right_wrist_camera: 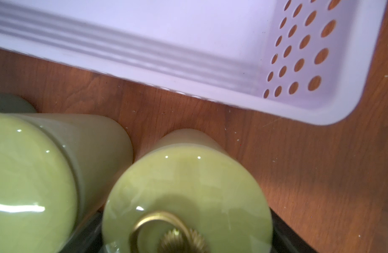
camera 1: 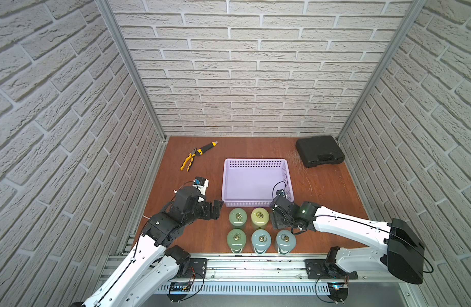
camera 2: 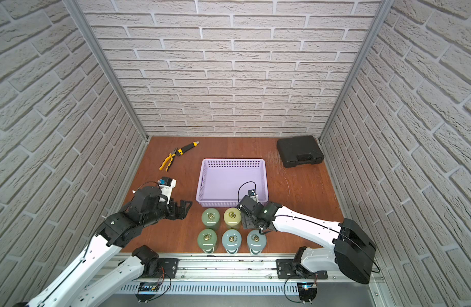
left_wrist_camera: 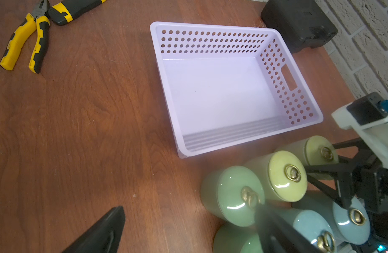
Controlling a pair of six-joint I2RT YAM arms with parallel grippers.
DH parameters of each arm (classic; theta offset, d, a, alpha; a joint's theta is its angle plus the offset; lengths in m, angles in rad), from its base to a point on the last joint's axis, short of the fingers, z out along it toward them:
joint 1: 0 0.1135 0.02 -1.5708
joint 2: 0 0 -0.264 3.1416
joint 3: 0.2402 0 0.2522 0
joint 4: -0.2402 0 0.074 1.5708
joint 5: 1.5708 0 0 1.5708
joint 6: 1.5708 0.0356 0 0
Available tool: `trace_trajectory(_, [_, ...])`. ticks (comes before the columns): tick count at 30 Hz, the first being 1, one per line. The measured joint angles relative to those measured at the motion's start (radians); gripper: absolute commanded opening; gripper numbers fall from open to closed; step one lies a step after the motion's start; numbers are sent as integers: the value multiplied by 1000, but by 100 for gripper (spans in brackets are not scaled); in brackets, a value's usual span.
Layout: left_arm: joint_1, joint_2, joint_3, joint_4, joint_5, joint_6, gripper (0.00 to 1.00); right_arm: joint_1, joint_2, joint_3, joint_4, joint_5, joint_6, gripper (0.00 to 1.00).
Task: Take the tea canister out of the basket
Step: Place the tea canister at the center of the board.
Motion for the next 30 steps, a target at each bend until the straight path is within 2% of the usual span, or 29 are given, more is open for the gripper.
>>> trace_trajectory(3, [0, -2, 0, 0, 0, 0, 98, 0, 0, 0, -1, 0, 0, 89])
trace_trajectory(8, [0, -3, 0, 0, 0, 0, 98, 0, -6, 0, 1, 17, 1, 97])
trace_trajectory(20, [0, -11, 0, -1, -1, -1, 98, 0, -23, 7, -8, 27, 1, 100])
trace_trajectory(30, [0, -16, 0, 17, -42, 0, 98, 0, -167, 87, -89, 39, -11, 100])
